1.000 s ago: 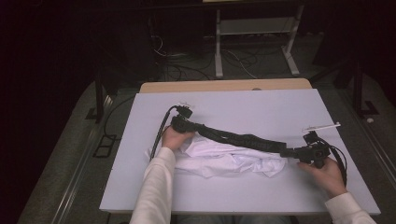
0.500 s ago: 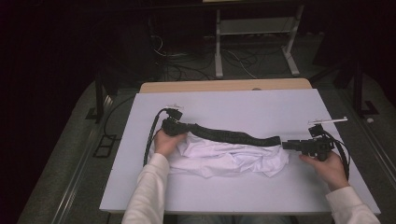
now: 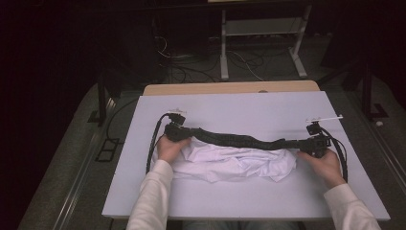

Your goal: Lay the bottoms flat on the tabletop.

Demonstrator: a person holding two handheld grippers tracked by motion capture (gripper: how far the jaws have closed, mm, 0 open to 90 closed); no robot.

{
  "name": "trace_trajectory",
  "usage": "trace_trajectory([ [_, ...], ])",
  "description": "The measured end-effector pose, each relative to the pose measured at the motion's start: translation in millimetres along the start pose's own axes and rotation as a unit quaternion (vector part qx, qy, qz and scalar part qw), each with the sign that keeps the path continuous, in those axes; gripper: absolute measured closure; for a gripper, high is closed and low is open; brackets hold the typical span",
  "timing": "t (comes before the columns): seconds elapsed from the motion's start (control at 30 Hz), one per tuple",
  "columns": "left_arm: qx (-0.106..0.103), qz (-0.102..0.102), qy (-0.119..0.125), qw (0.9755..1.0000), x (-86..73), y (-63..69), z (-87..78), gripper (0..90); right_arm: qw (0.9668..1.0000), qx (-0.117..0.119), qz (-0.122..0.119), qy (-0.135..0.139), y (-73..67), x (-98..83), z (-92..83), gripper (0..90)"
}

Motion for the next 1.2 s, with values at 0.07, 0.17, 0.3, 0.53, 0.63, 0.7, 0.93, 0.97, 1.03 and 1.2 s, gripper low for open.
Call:
trace_trajectory([
  [0.07, 0.001, 0.002, 0.005, 1.0000, 0.8, -0.1, -0.8, 85.1, 1.0000, -0.002, 0.002, -0.004, -0.1, 4.3, 2.9, 84.0],
  [0.17, 0.012, 0.013, 0.016, 0.9997, 4.6, 0.5, -5.8, 85.2, 0.9999, -0.010, -0.010, 0.009, -4.2, 12.2, 2.6, 84.9],
  [0.3, 0.027, 0.029, 0.028, 0.9988, 16.6, 2.6, -19.0, 85.1, 0.9988, -0.008, -0.034, 0.035, -11.2, 30.6, 0.6, 84.8],
  [0.53, 0.063, 0.046, 0.045, 0.9959, 36.2, 0.8, -28.9, 85.0, 0.9967, -0.014, -0.061, 0.051, -17.6, 68.8, 13.5, 84.8],
  [0.63, 0.077, 0.046, 0.059, 0.9943, 46.7, -5.3, -31.0, 84.9, 0.9963, -0.012, -0.064, 0.057, -15.6, 85.1, 18.1, 84.8],
  [0.7, 0.077, 0.039, 0.077, 0.9933, 53.8, -9.9, -33.9, 84.9, 0.9956, -0.011, -0.064, 0.068, -12.4, 94.3, 19.9, 84.9],
  [0.93, 0.109, 0.051, 0.093, 0.9885, 79.3, -29.3, -35.3, 84.9, 0.9931, -0.002, -0.058, 0.102, -5.4, 131.4, 24.2, 84.8],
  [0.97, 0.111, 0.048, 0.093, 0.9883, 82.5, -32.8, -33.5, 85.0, 0.9932, -0.006, -0.058, 0.101, -5.8, 137.2, 25.7, 84.9],
  [1.03, 0.119, 0.052, 0.101, 0.9865, 89.3, -37.7, -31.4, 85.0, 0.9928, -0.015, -0.059, 0.103, -7.3, 149.4, 29.0, 84.9],
  [1.2, 0.141, 0.069, 0.113, 0.9811, 105.2, -42.7, -33.8, 85.0, 0.9915, -0.028, -0.066, 0.108, -14.8, 173.3, 31.5, 84.9],
])
Point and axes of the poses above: each handheld gripper's, and its own axes: z roughly forward along the jaws, x roughly out of its top, y roughly to its right, the point moved 1 cm from there along z, roughly forward along the jaws, and after that the axes turned 5 degrees about z, right-handed, at the moved point
